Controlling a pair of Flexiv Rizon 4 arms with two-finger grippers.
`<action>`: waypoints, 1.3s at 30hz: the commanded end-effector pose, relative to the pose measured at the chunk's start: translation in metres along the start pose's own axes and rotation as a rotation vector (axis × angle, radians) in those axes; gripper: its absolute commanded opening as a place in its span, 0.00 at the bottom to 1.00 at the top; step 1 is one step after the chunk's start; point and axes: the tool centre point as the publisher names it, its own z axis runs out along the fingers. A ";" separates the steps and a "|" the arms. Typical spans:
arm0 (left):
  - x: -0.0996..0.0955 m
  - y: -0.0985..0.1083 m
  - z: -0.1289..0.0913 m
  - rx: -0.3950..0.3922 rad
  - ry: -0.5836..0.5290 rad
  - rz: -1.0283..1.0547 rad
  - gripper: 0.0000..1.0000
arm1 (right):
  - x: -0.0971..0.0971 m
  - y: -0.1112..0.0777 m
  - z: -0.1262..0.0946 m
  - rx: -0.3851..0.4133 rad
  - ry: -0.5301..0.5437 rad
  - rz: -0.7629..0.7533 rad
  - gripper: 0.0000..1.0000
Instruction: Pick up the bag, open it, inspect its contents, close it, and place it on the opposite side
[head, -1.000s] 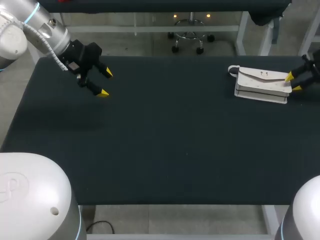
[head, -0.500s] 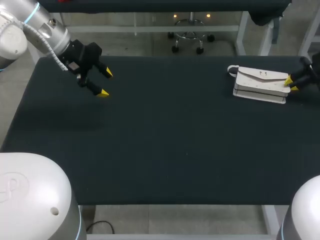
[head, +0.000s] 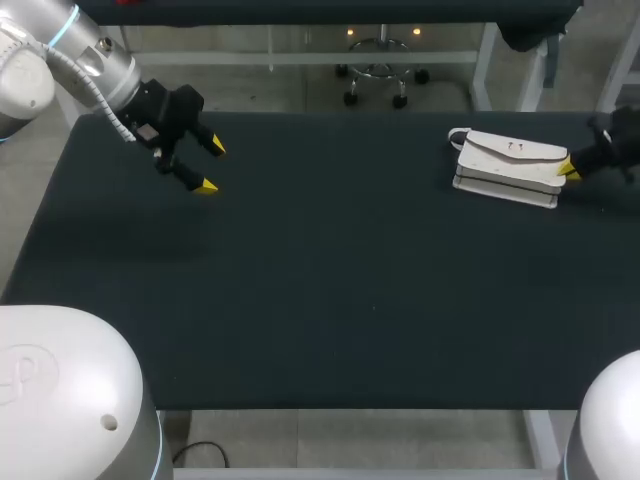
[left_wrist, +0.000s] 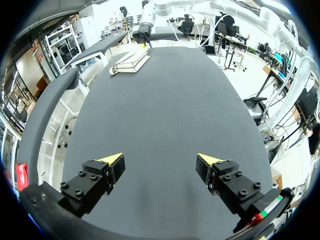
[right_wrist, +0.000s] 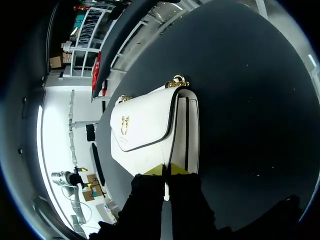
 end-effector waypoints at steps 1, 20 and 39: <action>0.000 0.000 0.001 0.002 -0.002 0.001 1.00 | 0.002 -0.003 0.001 -0.011 -0.008 0.003 0.00; 0.000 0.000 0.001 0.002 -0.002 0.001 1.00 | 0.020 -0.017 0.019 -0.004 0.193 -0.049 0.00; 0.000 0.000 0.001 0.002 -0.002 0.001 1.00 | 0.082 -0.058 0.053 0.135 0.265 -0.200 0.00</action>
